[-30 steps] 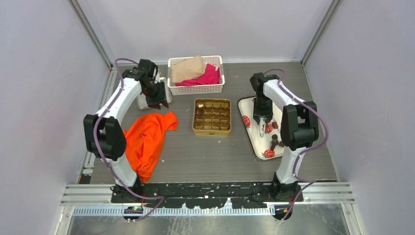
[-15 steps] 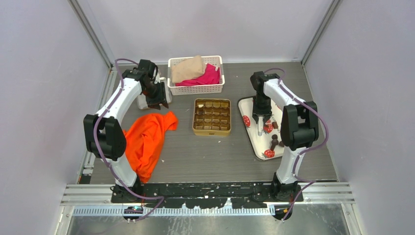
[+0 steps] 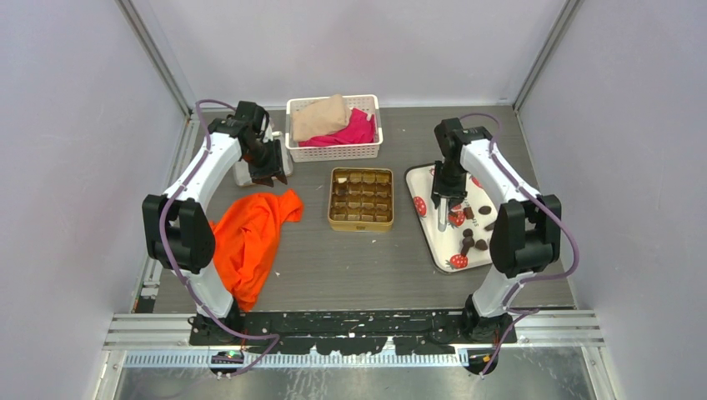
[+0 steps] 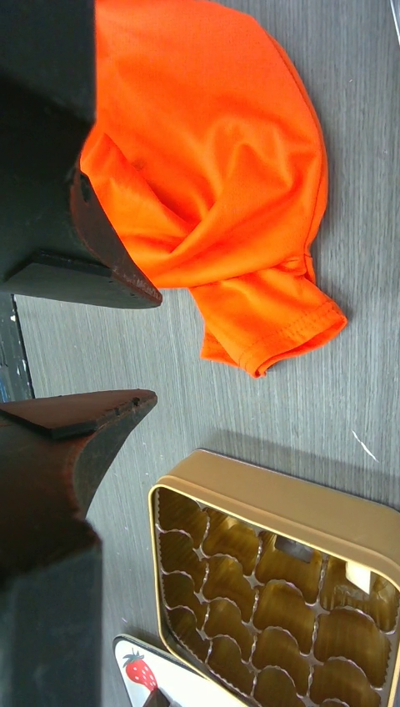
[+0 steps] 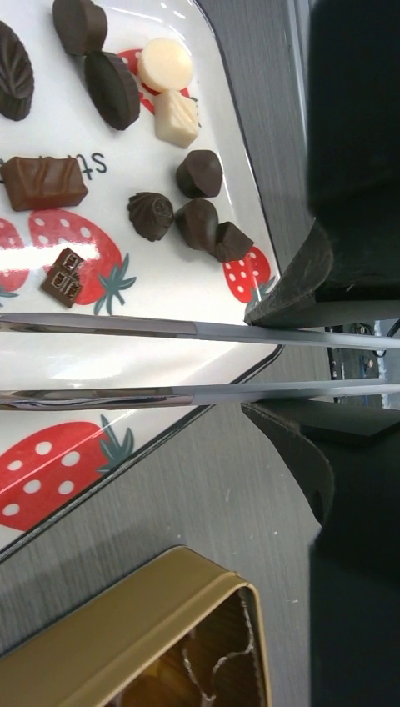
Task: Pack the chocolate
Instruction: Pick up the fake chocolate from the plate, then place the fake chocolate in the packing box.
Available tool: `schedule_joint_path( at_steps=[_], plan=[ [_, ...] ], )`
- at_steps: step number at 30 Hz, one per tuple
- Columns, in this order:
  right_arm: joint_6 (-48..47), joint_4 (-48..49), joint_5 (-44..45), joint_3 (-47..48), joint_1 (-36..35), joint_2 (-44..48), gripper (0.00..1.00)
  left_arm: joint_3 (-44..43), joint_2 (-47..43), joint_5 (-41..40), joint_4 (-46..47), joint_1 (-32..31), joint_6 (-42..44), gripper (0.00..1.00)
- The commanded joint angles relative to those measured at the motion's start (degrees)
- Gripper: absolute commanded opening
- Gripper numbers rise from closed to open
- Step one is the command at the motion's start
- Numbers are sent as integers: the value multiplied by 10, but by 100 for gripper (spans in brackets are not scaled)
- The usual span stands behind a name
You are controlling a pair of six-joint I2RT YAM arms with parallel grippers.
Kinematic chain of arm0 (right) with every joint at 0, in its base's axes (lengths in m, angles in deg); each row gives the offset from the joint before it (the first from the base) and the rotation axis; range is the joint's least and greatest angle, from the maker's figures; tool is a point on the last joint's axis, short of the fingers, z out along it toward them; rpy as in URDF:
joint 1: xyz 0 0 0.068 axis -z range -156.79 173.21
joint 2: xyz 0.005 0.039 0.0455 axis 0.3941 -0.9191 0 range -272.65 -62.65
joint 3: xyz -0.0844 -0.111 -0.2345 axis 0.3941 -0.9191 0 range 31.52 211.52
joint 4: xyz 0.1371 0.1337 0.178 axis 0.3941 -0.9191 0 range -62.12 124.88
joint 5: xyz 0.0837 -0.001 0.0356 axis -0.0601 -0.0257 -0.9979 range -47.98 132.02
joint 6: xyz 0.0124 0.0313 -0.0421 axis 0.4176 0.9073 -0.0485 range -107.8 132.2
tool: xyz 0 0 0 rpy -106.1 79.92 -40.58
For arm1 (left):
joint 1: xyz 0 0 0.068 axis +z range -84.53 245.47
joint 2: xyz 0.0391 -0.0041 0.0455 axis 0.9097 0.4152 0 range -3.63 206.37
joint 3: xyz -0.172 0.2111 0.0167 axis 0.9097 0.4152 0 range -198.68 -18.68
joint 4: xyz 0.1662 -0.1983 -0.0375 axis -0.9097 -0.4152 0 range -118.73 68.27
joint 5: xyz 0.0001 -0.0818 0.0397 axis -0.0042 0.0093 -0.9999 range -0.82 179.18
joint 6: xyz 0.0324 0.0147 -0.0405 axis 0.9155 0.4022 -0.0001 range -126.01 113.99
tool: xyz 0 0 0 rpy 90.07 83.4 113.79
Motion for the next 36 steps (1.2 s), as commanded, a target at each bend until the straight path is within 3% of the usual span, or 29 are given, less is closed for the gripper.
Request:
schedule_joint_path(
  at_steps=[1, 6, 12, 16, 21, 36],
  plan=[
    [1, -22, -13, -3, -10, 64, 1, -13, -20, 5, 8, 3, 3, 42],
    [7, -45, -9, 2, -57, 101, 1, -21, -17, 2, 3, 3, 5, 42],
    [17, -51, -25, 33, -188, 118, 1, -24, -14, 0, 0, 3, 8, 42],
    [16, -32, -34, 65, -297, 95, 1, -20, -15, 3, 1, 3, 6, 42],
    [17, -19, -37, 104, -370, 35, 1, -14, -19, 2, 3, 3, 8, 42],
    [19, 5, -61, 111, -403, -30, 1, -5, -27, 3, 5, 10, 14, 42]
  ],
)
